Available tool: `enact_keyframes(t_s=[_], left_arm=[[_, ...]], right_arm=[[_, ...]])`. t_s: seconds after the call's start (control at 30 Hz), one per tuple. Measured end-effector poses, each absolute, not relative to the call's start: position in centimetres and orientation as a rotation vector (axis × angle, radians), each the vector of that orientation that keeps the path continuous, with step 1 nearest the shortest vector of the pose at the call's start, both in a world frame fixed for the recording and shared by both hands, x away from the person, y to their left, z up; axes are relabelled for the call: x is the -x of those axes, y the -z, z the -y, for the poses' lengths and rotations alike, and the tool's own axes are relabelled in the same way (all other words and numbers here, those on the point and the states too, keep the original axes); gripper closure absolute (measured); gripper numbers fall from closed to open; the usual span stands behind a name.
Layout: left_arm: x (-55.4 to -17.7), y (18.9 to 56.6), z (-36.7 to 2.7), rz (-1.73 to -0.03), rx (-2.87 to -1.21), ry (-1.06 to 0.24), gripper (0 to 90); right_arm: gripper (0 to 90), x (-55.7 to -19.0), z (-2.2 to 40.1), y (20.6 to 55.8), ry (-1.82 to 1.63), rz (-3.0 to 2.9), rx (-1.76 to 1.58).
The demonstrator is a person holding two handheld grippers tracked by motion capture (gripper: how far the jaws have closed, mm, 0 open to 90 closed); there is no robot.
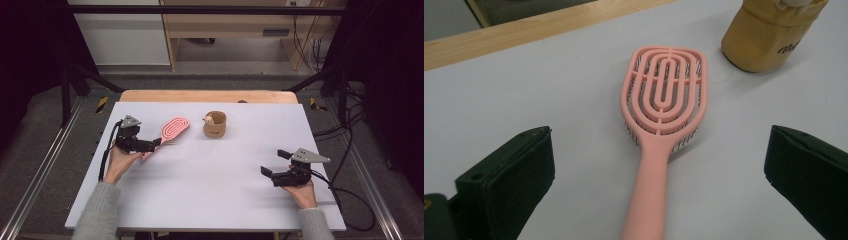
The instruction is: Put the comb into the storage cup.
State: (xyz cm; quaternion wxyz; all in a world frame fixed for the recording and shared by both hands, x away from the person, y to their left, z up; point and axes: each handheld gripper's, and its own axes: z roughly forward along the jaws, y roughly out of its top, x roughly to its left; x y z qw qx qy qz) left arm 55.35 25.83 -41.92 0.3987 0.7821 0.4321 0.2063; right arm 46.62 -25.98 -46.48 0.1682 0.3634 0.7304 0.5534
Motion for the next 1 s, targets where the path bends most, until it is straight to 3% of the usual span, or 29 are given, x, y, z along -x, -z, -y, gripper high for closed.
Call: enact_keyframes(t_s=[0.77,1.0], left_arm=[[-57.7,44.7,-24.6,-1.105,-2.121,-0.502,2.6],[-58.0,45.2,-24.4,-1.106,-2.15,-0.497,9.9]], right_arm=[[0.2,-46.6,26.0,46.5,-1.576,-2.077,-1.032],[0.2,-46.6,26.0,46.5,-1.576,-2.077,-1.032]])
